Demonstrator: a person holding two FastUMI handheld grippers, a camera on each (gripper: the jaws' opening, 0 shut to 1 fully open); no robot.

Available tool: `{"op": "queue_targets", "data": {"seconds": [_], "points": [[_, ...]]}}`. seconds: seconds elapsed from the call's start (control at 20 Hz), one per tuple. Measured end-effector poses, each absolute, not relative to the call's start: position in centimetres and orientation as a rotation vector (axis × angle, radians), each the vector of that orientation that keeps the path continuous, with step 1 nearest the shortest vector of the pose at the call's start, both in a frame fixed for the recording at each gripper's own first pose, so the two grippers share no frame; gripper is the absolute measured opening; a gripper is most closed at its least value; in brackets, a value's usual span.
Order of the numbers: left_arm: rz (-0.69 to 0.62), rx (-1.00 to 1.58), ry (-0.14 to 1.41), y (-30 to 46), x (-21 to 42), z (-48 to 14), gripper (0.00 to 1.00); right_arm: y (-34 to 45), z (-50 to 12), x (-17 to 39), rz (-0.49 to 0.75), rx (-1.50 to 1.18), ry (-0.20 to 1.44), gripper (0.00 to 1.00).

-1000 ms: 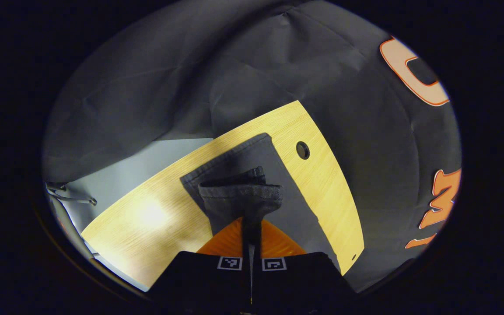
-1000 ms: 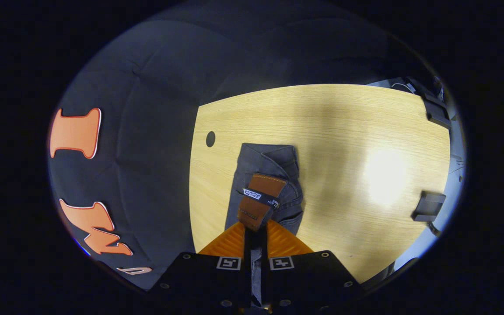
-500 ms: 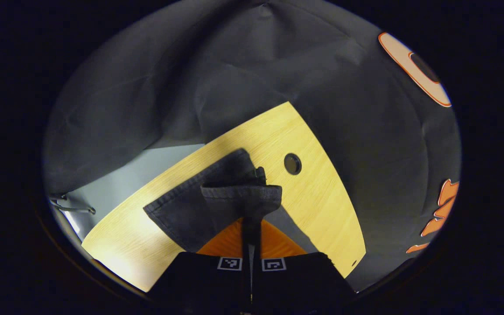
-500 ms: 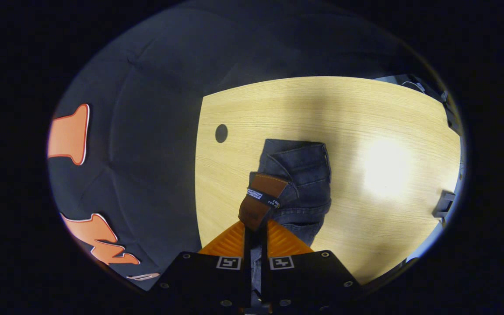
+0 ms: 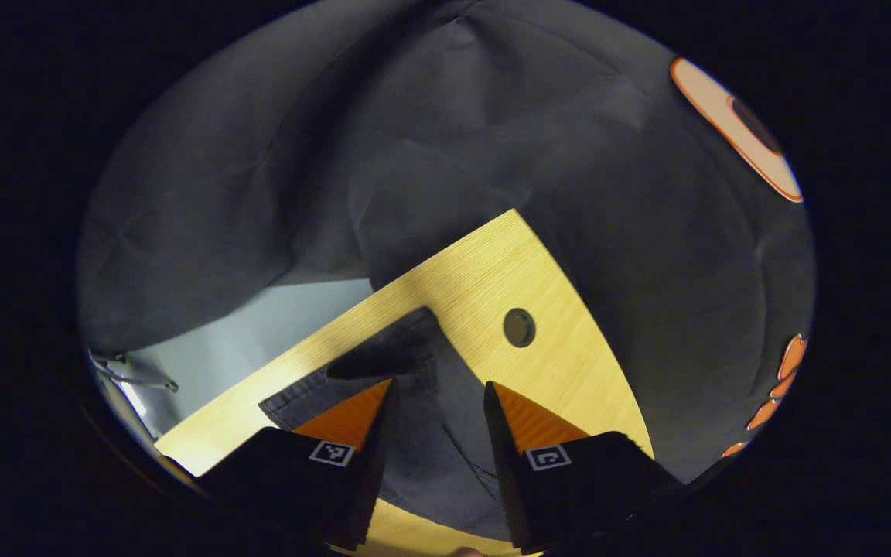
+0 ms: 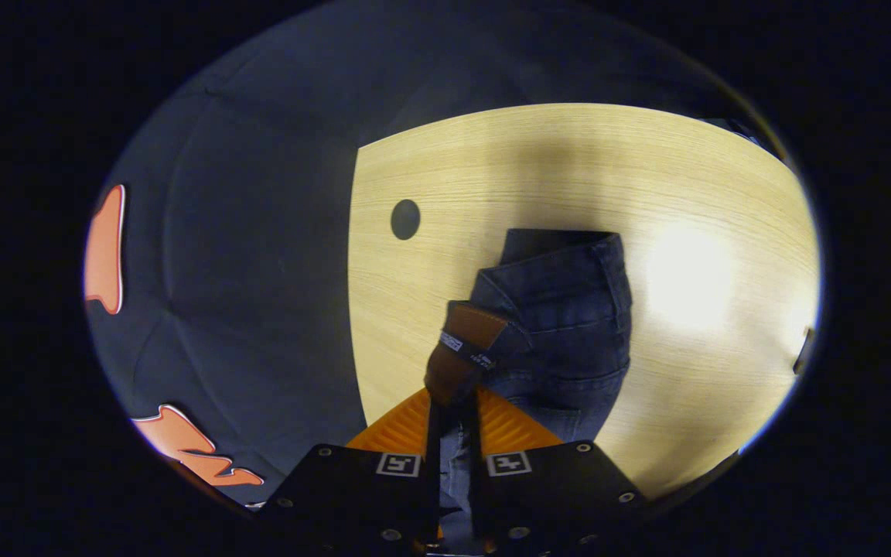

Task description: Grasp the waist and the cuffs of the jeans and fold them to make the two legs overlap; first hold the waist and fold one-third of the jeans toward the cuffs, then hold the cuffs and fold the remaining one-third in the same direction to finish folding.

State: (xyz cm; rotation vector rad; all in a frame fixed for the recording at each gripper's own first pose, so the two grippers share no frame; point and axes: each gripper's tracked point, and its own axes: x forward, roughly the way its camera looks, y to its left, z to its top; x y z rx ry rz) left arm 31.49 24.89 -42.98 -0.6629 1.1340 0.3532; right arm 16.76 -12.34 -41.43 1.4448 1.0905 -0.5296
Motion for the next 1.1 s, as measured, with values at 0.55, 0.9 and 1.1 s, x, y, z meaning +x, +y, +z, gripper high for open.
{"op": "queue_targets", "data": {"seconds": [0.55,0.9,1.1], "points": [[0.015,-0.241,0.924,16.9,29.1,-36.3,0.98,-13.1,-42.0,11.0,-0.462,1.155,1.138,0.79],[-0.100,-0.066,0.658,11.9,25.8,-27.6,0.97,-13.5,-45.8,7.7,-0.495,1.069,1.211,0.90],[-0.139,0.002,0.490,8.9,24.0,-23.1,0.97,-14.1,-47.4,7.9,-0.505,1.021,1.203,0.90]]}}
